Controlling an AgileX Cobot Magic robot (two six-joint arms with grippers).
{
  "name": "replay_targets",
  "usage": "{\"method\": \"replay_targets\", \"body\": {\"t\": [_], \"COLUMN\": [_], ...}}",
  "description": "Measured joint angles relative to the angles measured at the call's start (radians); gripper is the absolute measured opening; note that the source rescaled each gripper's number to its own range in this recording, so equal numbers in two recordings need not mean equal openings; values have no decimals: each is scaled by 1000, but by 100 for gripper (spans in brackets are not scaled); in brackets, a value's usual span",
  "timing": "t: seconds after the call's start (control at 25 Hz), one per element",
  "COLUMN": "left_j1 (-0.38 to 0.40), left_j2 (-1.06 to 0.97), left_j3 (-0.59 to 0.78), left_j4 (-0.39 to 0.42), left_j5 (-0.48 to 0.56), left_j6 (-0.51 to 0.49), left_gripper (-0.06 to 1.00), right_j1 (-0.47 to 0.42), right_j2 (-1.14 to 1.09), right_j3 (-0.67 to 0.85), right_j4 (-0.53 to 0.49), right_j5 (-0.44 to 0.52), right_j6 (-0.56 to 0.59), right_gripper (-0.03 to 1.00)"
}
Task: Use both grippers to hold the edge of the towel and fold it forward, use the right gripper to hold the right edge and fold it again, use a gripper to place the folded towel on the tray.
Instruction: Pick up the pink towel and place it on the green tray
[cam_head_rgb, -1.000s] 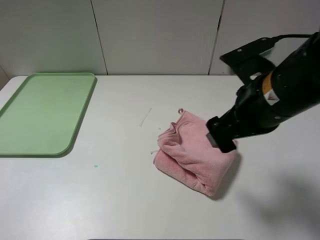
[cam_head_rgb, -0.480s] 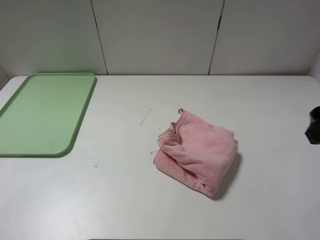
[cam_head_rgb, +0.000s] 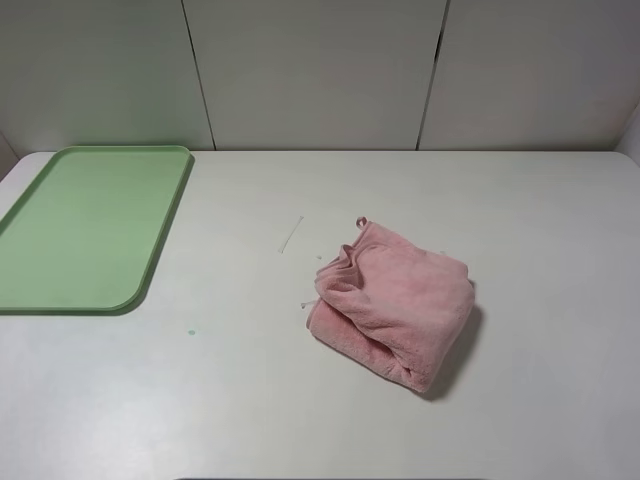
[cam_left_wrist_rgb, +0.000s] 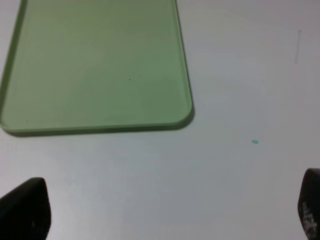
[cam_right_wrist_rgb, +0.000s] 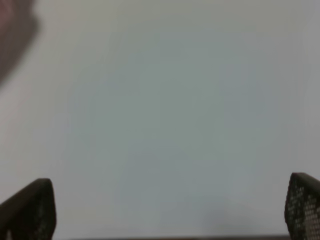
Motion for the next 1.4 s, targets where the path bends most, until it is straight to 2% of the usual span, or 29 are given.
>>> {"method": "replay_targets", "body": {"t": [0.16, 0.36, 0.64, 0.76, 0.92, 1.0, 1.4], "left_j1": [0, 0, 0, 0, 0, 0, 0], "left_j2": [0, 0, 0, 0, 0, 0, 0], "left_j3": [0, 0, 0, 0, 0, 0, 0], "left_j4": [0, 0, 0, 0, 0, 0, 0], "left_j5": [0, 0, 0, 0, 0, 0, 0], "left_j6": [0, 0, 0, 0, 1, 1, 1], "left_gripper": [100, 100, 100, 100, 100, 100, 100], "right_j1": [-112, -192, -212, -236, -237, -237, -237], "right_j2": [-145, -293, -528, -541, -543, -543, -543], "right_j3": [23, 33, 100, 100, 122, 126, 128], "right_j4": [86, 114, 160, 174, 312, 342, 339], "right_j5": [-27, -32, -83, -84, -124, -130, -132], "right_j6": [-35, -50, -97, -116, -209, -238, -247], "right_gripper": [100, 100, 100, 100, 100, 100, 100]}}
